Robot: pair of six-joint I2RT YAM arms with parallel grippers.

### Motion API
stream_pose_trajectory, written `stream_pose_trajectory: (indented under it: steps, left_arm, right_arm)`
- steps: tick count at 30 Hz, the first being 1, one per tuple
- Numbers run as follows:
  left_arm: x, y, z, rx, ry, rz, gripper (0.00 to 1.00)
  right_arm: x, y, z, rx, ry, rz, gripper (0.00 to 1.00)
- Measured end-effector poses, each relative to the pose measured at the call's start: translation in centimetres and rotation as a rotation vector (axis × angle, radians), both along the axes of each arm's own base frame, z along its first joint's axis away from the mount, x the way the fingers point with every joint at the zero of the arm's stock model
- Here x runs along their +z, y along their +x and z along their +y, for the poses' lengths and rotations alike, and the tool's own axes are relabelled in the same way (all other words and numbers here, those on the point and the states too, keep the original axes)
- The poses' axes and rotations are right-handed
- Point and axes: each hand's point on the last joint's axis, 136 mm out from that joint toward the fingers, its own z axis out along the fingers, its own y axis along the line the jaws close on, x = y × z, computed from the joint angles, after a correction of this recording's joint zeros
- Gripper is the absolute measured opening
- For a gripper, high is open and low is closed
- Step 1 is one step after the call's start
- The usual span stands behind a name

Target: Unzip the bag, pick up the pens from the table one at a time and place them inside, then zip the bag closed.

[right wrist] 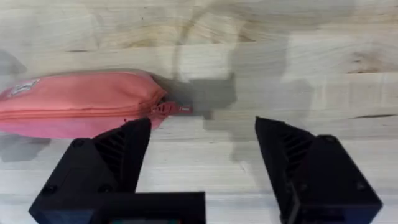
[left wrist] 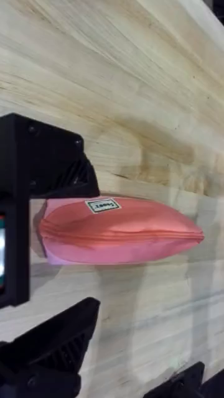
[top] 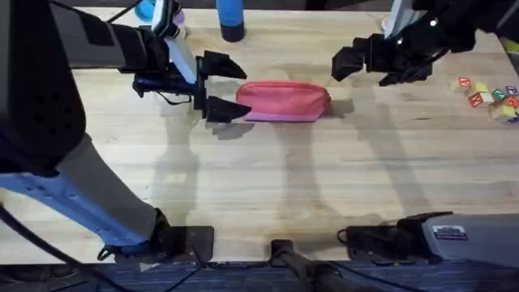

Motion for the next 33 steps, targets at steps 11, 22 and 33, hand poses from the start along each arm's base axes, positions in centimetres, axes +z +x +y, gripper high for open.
stream_pose_trajectory:
  steps: [11, 22, 33]
  left_arm:
    - [-1.3, -1.6, 0.4, 0.002, 0.085, 0.125, 0.996]
    - [3.6, -1.8, 4.5, 0.139, 0.498, 0.121, 0.996]
    - [11.6, -2.6, 8.5, 0.620, 0.616, 0.203, 0.996]
  right_arm:
    - [0.0, 0.0, 0.0, 0.012, -0.004, -0.002, 0.997]
    - [3.1, -1.6, -0.3, 0.067, -0.019, -0.065, 0.998]
    - [8.6, -3.3, -0.5, 0.076, -0.004, -0.245, 0.997]
